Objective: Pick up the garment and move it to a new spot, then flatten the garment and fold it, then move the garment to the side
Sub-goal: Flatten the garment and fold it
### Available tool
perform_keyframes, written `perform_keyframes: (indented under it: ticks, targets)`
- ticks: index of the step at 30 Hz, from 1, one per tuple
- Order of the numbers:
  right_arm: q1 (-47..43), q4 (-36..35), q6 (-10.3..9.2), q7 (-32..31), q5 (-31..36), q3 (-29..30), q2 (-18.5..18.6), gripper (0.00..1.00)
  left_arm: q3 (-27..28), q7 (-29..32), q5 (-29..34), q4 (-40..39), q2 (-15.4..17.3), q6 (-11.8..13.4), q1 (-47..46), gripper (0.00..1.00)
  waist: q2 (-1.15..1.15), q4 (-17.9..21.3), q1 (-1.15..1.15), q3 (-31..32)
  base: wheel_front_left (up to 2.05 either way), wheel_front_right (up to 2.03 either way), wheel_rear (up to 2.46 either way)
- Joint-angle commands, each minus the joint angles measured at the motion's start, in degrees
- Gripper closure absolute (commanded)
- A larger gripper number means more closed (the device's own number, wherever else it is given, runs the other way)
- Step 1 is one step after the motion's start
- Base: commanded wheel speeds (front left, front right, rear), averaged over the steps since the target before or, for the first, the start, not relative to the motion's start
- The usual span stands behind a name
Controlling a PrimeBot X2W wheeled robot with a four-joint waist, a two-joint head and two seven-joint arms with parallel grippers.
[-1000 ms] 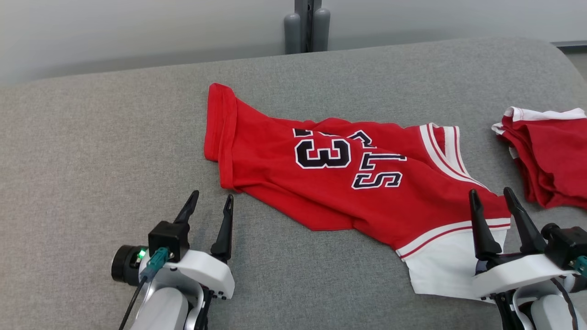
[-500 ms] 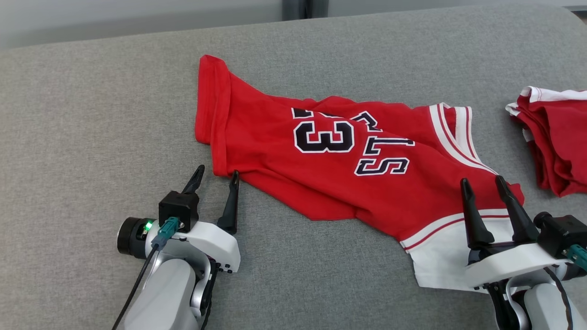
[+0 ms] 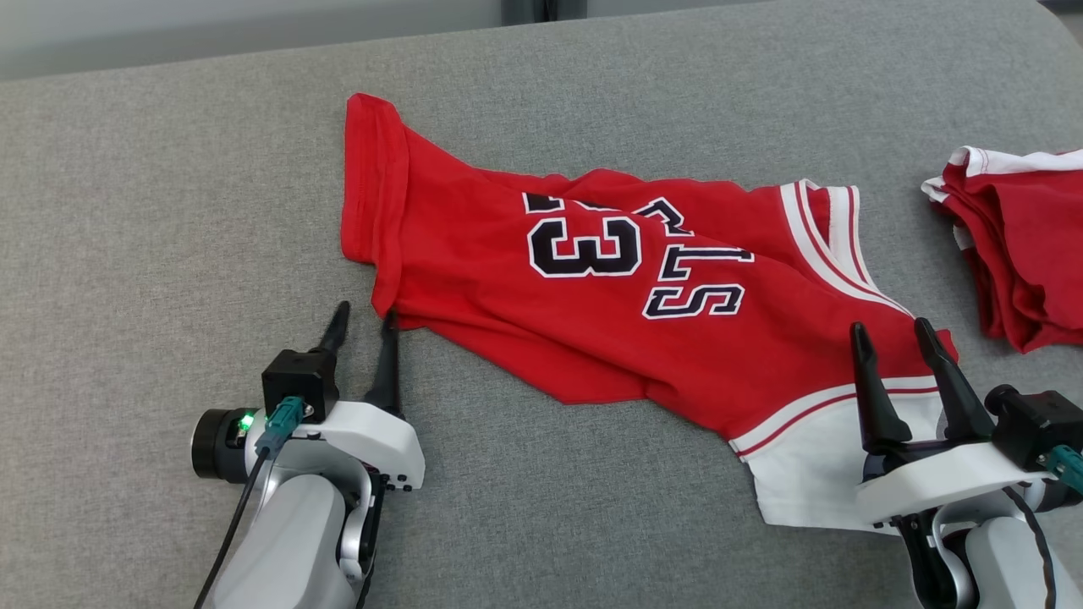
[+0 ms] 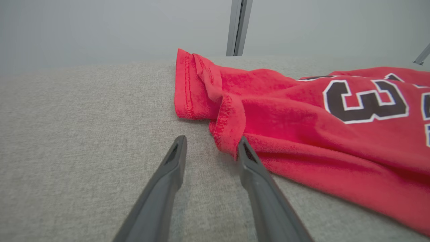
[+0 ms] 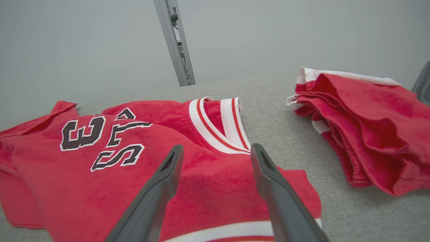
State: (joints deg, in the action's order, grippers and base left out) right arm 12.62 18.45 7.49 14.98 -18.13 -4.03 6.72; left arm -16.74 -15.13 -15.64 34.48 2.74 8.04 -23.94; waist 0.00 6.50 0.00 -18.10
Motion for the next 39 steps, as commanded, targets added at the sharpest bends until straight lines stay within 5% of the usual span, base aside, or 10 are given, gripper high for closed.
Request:
perform_keyframes:
  ticks: [1,16,29,39]
  targets:
    - [0.5,0.2,0.0,0.3,-0.4,0.1,0.0,0.0,0.4,0.0,0.3,0.1,0.3,-0.5,0.1,1.0,0.0,-0.1,0.0,0.1,0.0,0.0,0.0]
    - [-2.0,2.8,0.0,0.3,-1.1,0.9,-0.6,0.0,6.4,0.0,5.1,-10.5,0.4,-5.9,3.4,1.0,0.0,-5.6,0.0,8.1,0.0,0.0,0.0]
    - [-6.0,5.8,0.0,0.3,-1.2,1.1,-2.6,0.0,10.4,0.0,8.6,-14.8,1.0,-9.2,15.4,1.0,0.0,-12.3,0.0,14.5,0.0,0.0,0.0]
    - [-3.1,5.6,0.0,0.3,-0.9,-0.6,-2.3,0.0,10.8,0.0,10.3,-14.9,0.7,-10.5,12.3,1.0,0.0,-9.8,0.0,9.6,0.0,0.0,0.0]
